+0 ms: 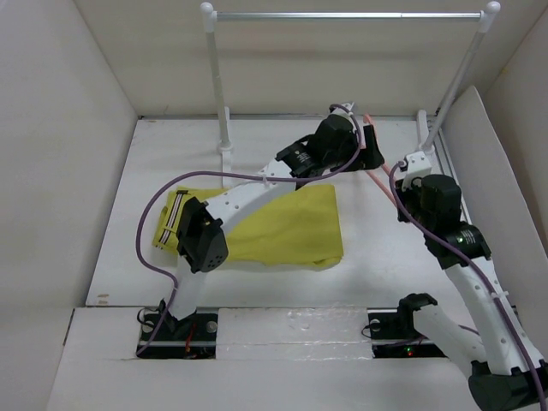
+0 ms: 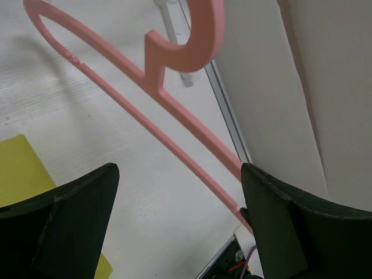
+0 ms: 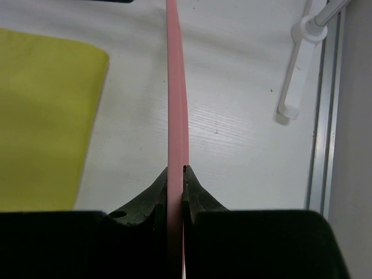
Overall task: Place the trousers on the hanger
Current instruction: Pick up the hanger from the clothesline.
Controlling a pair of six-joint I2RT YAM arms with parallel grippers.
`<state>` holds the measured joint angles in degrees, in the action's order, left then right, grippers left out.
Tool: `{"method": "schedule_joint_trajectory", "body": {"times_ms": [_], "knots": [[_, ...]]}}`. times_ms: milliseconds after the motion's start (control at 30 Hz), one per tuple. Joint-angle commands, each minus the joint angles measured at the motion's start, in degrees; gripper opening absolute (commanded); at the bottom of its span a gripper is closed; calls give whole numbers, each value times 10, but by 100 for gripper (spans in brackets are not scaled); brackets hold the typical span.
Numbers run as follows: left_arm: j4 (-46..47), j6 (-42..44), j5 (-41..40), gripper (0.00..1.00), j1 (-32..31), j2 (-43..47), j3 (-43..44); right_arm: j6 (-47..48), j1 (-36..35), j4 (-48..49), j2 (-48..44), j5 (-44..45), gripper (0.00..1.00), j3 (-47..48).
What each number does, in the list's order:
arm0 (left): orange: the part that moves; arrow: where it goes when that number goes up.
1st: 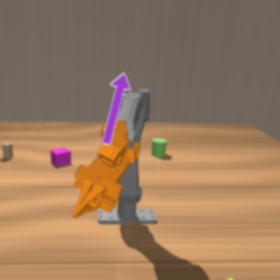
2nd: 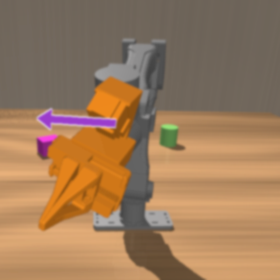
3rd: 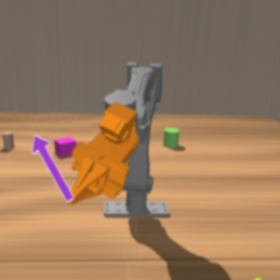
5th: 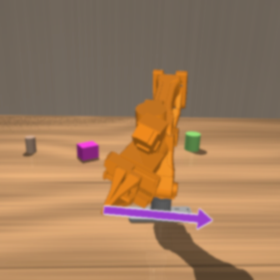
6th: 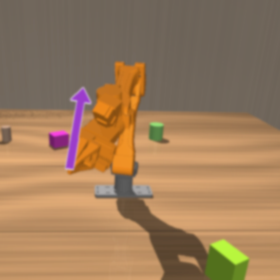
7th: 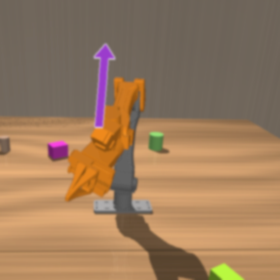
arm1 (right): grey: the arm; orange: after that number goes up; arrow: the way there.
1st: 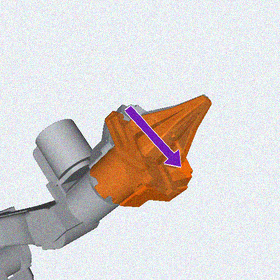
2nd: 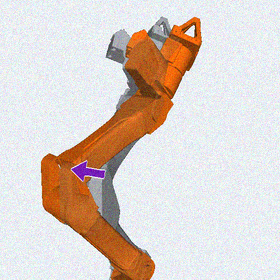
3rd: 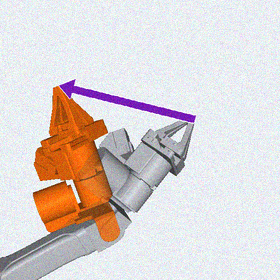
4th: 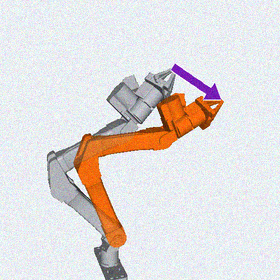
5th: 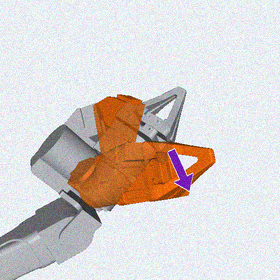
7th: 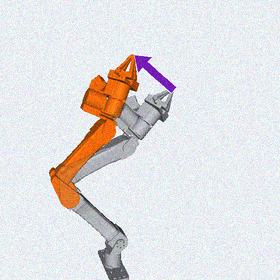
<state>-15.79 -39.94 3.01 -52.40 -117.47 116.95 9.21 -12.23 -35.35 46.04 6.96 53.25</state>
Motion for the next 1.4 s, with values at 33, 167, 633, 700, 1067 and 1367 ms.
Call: {"method": "schedule_joint_trajectory", "body": {"times_ms": [33, 167, 633, 700, 1067, 1367], "knots": [[45, -32, 28, 83, 0, -8, 7, -12, -38, 31, -23, 26, 0, -10], [45, -40, 42, 83, 0, -29, 10, -27, -74, 31, -31, 48, 0, -26], [67, -65, 26, 0, 5, -10, -54, -91, -172, 20, -27, 105, 24, -49], [92, -68, 17, 0, 11, 21, -97, -90, -156, -1, -11, 83, 56, -29], [242, -116, -53, 0, 17, 189, -410, -58, 30, -59, 43, -254, 81, 47], [314, -144, -115, 0, -52, 176, -519, -21, 84, -45, 77, -465, 86, 61]]}}
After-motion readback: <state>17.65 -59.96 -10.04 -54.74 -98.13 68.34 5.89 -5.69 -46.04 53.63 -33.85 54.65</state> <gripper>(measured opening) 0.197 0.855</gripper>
